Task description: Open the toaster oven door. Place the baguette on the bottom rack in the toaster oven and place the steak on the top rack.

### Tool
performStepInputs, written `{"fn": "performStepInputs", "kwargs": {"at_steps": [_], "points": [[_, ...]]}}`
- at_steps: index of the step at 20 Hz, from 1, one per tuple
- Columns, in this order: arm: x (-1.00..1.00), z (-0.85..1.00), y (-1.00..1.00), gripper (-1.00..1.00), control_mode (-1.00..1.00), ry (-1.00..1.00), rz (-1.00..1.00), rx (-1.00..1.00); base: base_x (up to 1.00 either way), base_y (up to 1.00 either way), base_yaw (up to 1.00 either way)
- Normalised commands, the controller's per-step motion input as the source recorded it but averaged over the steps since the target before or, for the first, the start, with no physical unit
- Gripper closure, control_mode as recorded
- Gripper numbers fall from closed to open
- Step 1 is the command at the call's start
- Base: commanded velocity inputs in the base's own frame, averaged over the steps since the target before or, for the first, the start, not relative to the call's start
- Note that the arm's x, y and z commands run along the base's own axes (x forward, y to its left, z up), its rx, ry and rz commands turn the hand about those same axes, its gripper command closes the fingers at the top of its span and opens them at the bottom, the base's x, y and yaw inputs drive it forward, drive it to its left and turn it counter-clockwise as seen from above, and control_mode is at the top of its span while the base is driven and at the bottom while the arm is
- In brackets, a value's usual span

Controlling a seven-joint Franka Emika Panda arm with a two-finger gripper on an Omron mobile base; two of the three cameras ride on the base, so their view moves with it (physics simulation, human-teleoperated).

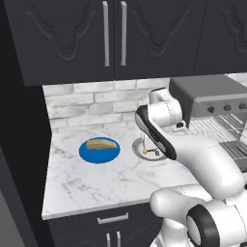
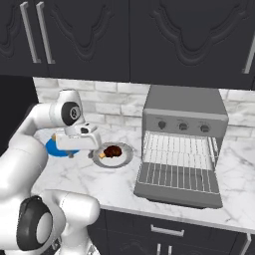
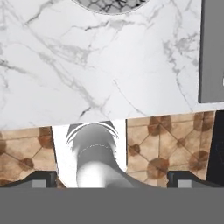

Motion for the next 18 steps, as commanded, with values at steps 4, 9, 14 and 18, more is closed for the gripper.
{"fn": "performStepInputs", "kwargs": {"at_steps": [4,9,14,18], "points": [[-0.22,0.0,0.22,-1.0,-1.0,0.04,0.03,0.0,0.0,0.0,0.0],[-0.28,0.0,0.21,-1.0,-1.0,0.03,0.04,0.0,0.0,0.0,0.0],[-0.23,0.0,0.16,-1.0,-1.0,0.07,0.07,0.01,0.0,0.0,0.0],[-0.17,0.0,0.14,-1.0,-1.0,0.09,0.09,0.01,0.0,0.0,0.0]]}}
